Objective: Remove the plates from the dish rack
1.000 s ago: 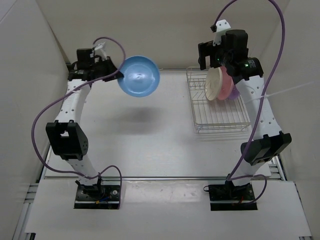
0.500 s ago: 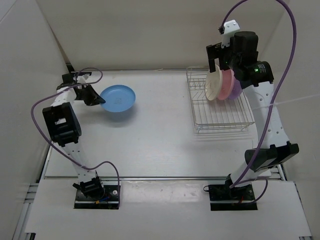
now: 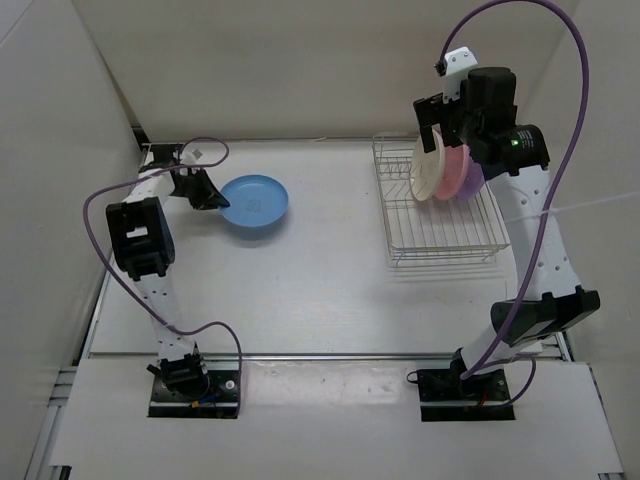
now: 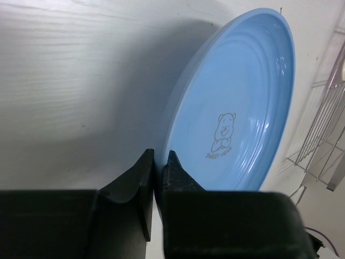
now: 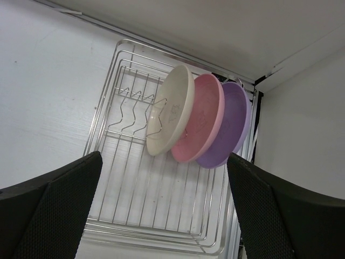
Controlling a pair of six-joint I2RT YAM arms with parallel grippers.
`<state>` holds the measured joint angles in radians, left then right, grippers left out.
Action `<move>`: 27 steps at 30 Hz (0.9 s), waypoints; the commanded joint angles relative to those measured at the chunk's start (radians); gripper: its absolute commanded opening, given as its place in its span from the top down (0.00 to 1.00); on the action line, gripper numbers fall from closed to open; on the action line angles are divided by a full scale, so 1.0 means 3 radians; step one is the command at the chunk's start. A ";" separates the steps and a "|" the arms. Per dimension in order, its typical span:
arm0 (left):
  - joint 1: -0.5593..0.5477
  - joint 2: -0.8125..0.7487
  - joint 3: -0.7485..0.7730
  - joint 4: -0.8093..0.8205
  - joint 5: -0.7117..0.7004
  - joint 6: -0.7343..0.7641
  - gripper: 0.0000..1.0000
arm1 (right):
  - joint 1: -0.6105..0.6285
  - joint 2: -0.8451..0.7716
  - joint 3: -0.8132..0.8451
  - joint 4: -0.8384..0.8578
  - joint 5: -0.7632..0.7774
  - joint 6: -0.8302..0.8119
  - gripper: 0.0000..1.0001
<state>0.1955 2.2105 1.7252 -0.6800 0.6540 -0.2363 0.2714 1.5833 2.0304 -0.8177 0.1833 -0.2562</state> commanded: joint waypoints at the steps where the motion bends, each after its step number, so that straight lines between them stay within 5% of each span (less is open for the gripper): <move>1: -0.0038 0.0051 0.0124 0.0032 -0.0048 0.0000 0.89 | 0.0011 -0.0134 -0.0018 0.0036 0.0064 -0.0072 0.00; 16: 0.0008 0.0255 0.0226 -0.0029 -0.0186 0.0031 0.87 | 0.0011 -0.0134 -0.0018 0.0036 0.0095 -0.0072 0.00; 22: -0.0089 0.0317 0.0334 -0.0060 -0.0263 0.0031 0.64 | 0.0011 -0.0134 -0.0018 0.0036 0.0125 -0.0102 0.00; 24: -0.0125 0.0317 0.0334 -0.0091 -0.0334 0.0031 0.42 | 0.0011 -0.0134 -0.0018 0.0036 0.0125 -0.0102 0.00; 27: -0.0196 0.0317 0.0365 -0.0172 -0.0380 0.0031 0.24 | 0.0011 -0.0134 -0.0018 0.0036 0.0095 -0.0102 0.00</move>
<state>0.1646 2.3135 1.8233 -0.6968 0.5930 -0.2451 0.2714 1.5726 2.0304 -0.8207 0.2070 -0.2722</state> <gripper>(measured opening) 0.738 0.998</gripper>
